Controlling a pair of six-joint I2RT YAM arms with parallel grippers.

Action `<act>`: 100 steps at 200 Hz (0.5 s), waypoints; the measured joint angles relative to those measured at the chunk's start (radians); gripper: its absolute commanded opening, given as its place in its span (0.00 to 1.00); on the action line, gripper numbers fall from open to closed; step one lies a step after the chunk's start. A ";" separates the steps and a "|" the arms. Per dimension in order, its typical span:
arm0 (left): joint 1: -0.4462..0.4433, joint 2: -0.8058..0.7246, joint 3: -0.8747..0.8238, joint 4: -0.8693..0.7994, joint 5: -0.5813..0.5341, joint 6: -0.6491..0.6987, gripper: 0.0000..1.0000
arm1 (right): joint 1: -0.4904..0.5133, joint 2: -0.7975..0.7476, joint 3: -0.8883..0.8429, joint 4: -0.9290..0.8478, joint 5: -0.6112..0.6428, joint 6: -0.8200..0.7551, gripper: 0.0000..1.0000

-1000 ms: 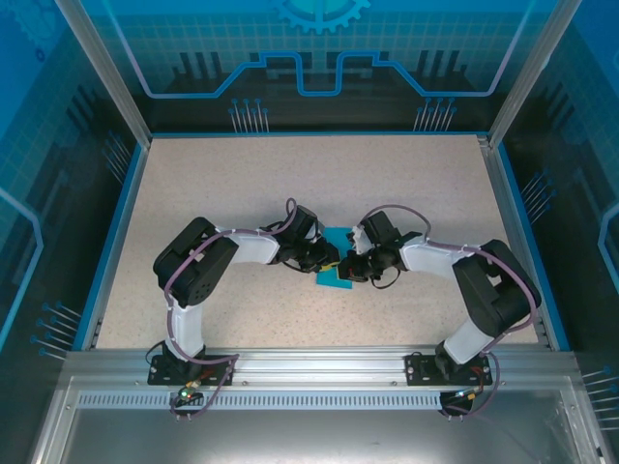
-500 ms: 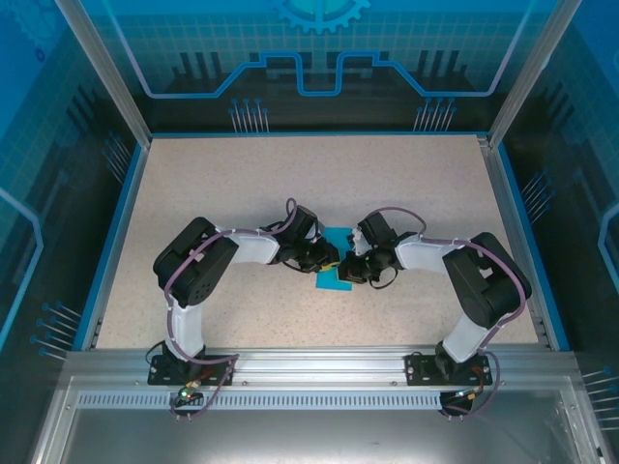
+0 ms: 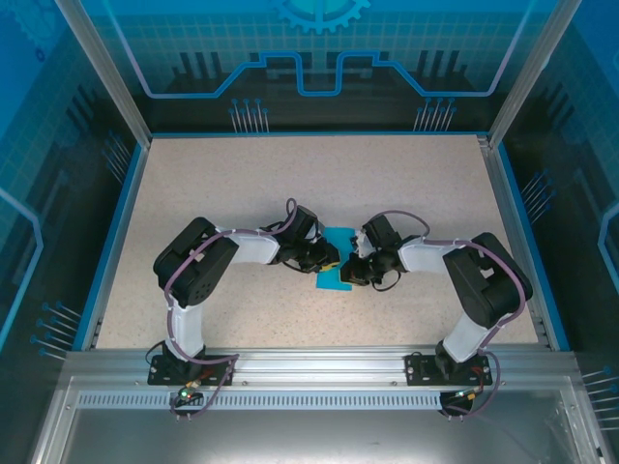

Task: Fold a paper plane with a square sheet of paper (pick it up from the middle)
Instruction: Fold the triangle a second time at the center of the table.

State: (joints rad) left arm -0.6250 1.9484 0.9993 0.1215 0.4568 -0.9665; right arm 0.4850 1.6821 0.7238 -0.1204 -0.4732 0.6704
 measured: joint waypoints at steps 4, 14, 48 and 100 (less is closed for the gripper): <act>0.000 0.000 0.000 0.000 0.000 0.000 0.22 | -0.002 -0.001 -0.007 0.011 -0.004 0.003 0.08; 0.000 0.000 0.000 0.000 0.000 0.000 0.22 | -0.005 -0.006 -0.022 0.034 -0.011 0.005 0.08; -0.001 0.000 0.000 0.000 0.000 0.000 0.22 | -0.012 -0.025 -0.049 0.061 -0.021 0.011 0.08; -0.002 0.000 0.000 0.000 0.000 0.000 0.22 | -0.021 -0.065 -0.074 0.028 -0.034 0.007 0.08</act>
State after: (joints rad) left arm -0.6266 1.9488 0.9993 0.1219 0.4572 -0.9665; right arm 0.4637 1.6169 0.6495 -0.0925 -0.5072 0.6773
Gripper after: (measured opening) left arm 0.216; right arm 0.088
